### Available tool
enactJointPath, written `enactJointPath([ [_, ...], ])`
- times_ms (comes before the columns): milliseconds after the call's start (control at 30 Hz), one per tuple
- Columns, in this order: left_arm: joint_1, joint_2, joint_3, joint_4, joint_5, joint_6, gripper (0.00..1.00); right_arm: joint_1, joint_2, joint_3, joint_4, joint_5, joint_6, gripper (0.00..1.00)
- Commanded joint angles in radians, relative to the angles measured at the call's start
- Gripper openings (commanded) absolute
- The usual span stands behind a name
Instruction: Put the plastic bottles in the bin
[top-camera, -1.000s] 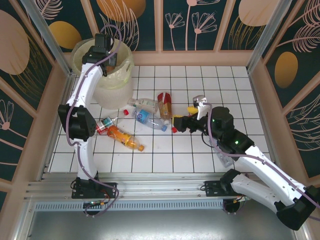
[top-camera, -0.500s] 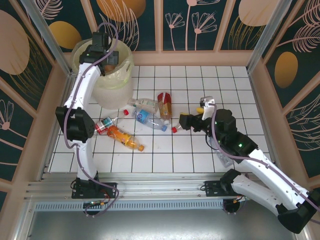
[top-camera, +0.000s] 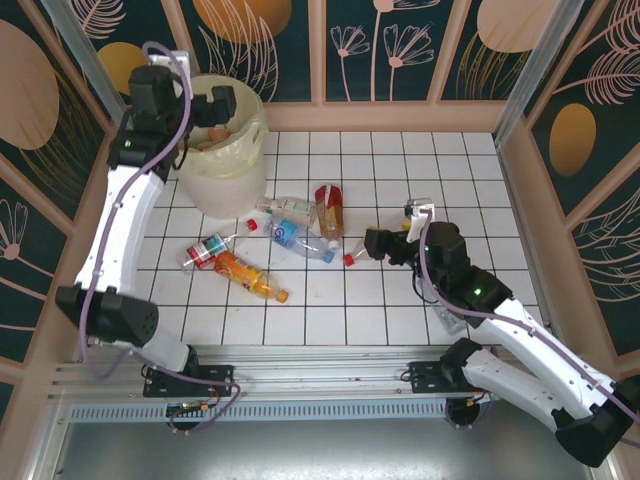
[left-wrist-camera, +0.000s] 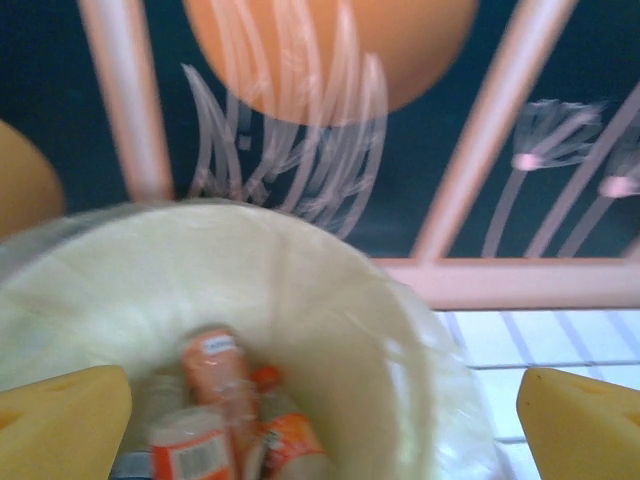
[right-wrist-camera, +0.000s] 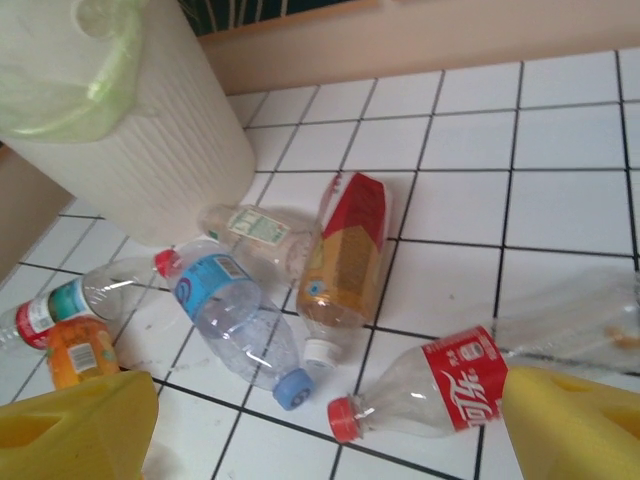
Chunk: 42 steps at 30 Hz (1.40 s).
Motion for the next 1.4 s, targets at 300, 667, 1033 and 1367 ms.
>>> enactJointPath([
  [300,-0.044,-0.332,-0.778,0.570,0.705,-0.355,0.99,-0.066,0.026,-0.062,-0.205,0.067,0.171,0.91],
  [667,-0.149,-0.461,-0.979,0.628,0.664,-0.382,0.99,-0.329,0.208,-0.090,-0.246,0.012,0.227,0.99],
  [1033,-0.150,-0.494,-1.010,0.617,0.677,-0.338,0.99,-0.391,0.370,-0.120,-0.228,0.032,0.254,0.99],
  [1367,-0.149,-0.506,-1.023,0.635,0.690,-0.355,0.99,-0.359,0.470,-0.094,-0.271,0.055,0.261,0.99],
])
